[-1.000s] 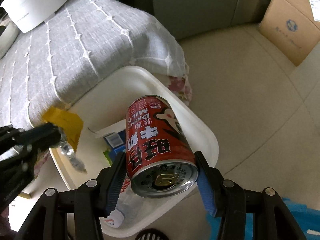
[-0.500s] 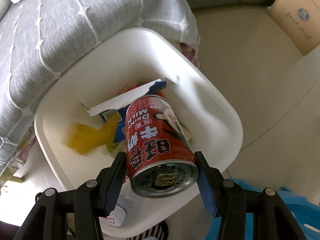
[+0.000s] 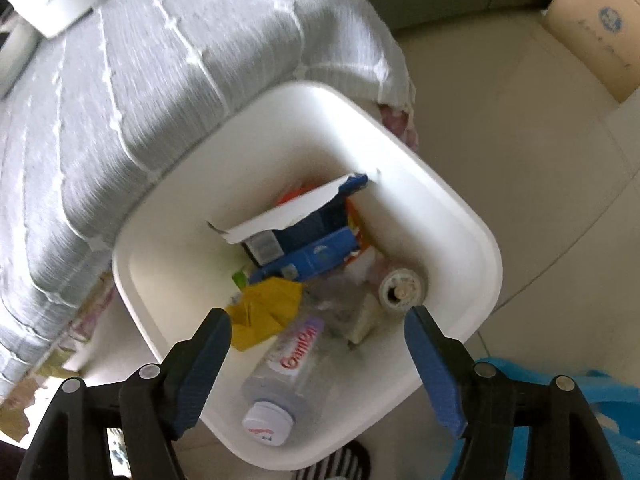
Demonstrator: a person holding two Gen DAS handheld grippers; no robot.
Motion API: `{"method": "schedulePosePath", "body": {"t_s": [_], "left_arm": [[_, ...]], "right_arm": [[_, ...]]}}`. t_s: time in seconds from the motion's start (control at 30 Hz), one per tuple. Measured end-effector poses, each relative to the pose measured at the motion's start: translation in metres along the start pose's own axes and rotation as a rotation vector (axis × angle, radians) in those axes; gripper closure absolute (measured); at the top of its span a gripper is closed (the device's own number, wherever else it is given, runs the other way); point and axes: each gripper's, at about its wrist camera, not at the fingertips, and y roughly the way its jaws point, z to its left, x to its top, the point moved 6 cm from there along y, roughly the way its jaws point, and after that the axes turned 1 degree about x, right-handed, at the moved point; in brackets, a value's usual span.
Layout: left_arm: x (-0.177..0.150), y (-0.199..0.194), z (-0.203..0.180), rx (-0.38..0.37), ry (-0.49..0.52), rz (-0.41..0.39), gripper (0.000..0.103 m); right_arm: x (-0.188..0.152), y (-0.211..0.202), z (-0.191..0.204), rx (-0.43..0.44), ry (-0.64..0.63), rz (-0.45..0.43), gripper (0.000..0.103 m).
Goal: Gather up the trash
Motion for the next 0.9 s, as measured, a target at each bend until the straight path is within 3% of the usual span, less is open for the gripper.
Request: {"method": "schedulePosePath", "body": {"t_s": [0.27, 0.5, 0.9], "left_arm": [[-0.006, -0.018, 0.008, 0.048, -0.013, -0.034, 0.000], [-0.010, -0.038, 0.026, 0.148, -0.058, -0.092, 0.000], [-0.018, -0.054, 0.042, 0.164, -0.091, -0.119, 0.000]], "right_arm": [[-0.005, -0.042, 0.024, 0.009, -0.008, -0.155, 0.021], [-0.025, -0.059, 0.043, 0.076, -0.012, -0.240, 0.016], [-0.042, -0.078, 0.067, 0.065, -0.017, -0.388, 0.012]]}}
